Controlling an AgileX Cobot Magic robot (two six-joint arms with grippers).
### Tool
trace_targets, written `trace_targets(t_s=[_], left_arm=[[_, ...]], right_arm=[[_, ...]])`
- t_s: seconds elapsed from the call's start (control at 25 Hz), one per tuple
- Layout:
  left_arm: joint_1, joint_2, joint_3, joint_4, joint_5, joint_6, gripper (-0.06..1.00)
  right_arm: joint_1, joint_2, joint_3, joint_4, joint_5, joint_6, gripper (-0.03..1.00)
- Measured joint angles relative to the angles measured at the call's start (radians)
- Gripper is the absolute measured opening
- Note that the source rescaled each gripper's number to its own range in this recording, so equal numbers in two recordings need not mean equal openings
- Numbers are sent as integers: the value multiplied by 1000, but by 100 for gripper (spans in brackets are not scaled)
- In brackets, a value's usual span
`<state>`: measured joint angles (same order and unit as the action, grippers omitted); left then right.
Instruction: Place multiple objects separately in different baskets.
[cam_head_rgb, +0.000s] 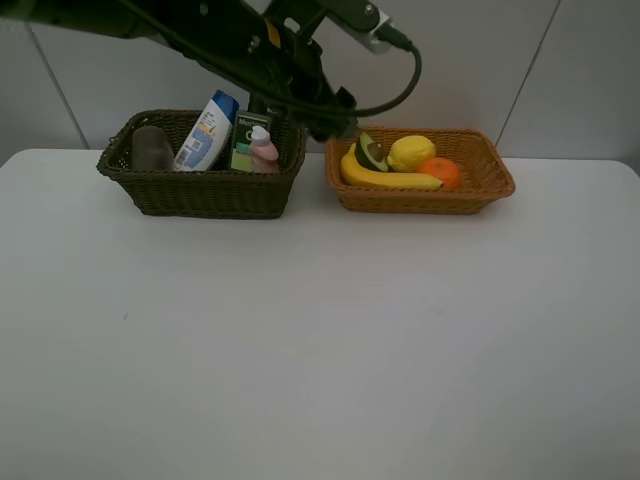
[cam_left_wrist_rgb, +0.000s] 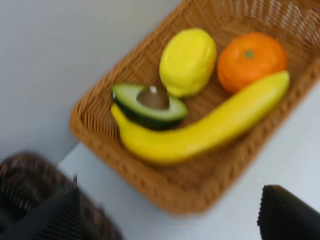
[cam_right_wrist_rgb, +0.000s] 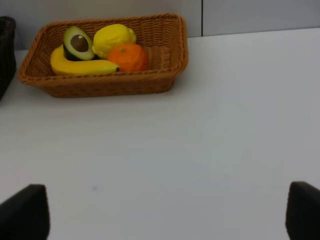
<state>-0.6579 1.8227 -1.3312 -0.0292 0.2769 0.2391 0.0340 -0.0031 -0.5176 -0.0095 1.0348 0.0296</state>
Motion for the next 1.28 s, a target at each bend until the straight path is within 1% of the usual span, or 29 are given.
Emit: trace_targets(t_s=[0.12, 0.2, 0.36, 0.48, 0.6, 0.72, 0.96, 1.2, 1.28], left_arm=[[1, -131, 85, 18, 121, -24, 94], [6, -220, 131, 40, 226, -61, 94], [10, -377, 217, 107, 422, -127, 94], [13, -510, 283, 122, 518, -134, 94], [13, -639, 368, 122, 571, -135, 94], [13, -769, 460, 118, 593, -136, 94], [13, -1016, 629, 52, 649, -139, 94], [13, -1192, 732, 17, 760, -139, 94], [13, -1231, 760, 13, 774, -139, 94]], right_arm=[[0, 0, 0, 1, 0, 1, 100], [0, 0, 0, 1, 0, 1, 100], [0, 0, 0, 1, 0, 1, 100], [0, 0, 0, 1, 0, 1, 100], [0, 0, 0, 1, 0, 1, 100], [0, 0, 0, 1, 0, 1, 100], [0, 0, 0, 1, 0, 1, 100], [0, 0, 0, 0, 0, 1, 100], [0, 0, 0, 0, 0, 1, 100]])
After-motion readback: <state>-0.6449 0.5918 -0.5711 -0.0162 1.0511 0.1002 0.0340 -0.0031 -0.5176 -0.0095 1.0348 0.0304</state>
